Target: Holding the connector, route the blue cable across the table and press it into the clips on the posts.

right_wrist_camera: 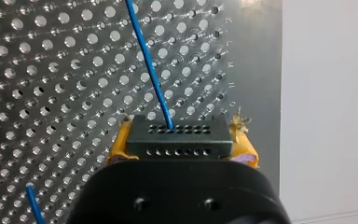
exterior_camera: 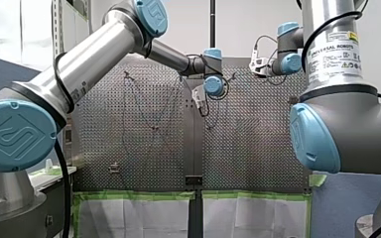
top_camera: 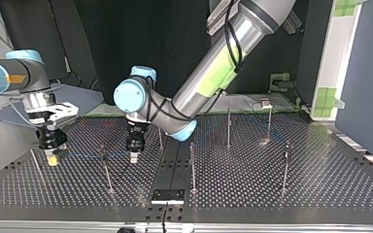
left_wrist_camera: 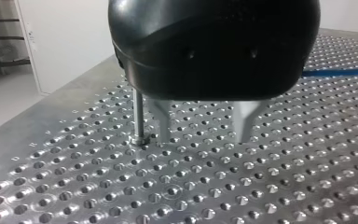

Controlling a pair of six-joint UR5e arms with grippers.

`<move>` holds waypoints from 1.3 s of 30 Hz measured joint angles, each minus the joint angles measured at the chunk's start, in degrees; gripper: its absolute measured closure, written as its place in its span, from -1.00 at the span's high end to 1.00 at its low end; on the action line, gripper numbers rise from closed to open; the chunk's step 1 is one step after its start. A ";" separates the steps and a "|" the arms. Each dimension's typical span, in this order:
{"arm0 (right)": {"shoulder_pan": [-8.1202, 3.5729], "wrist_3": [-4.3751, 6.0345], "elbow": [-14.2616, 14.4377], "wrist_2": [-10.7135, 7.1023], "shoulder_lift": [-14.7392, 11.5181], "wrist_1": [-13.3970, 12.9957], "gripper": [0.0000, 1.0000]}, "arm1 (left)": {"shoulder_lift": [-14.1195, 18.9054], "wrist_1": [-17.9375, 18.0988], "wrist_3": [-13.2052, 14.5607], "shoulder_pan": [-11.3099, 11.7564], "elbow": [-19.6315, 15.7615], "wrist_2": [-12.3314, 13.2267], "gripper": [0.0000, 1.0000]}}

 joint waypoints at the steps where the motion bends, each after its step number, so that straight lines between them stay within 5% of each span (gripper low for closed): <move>1: 0.00 0.00 0.00 0.00 0.01 0.00 -1.00 | 0.00 -0.31 0.00 -0.02 0.00 -0.02 1.00; 16: 0.00 0.00 0.00 0.00 0.00 0.00 -1.00 | 1.57 -7.16 -0.47 -1.02 -1.48 -1.23 1.00; 39: 0.00 0.00 0.00 0.00 0.00 0.00 -1.00 | 11.86 -5.92 0.31 -4.41 -11.87 0.18 1.00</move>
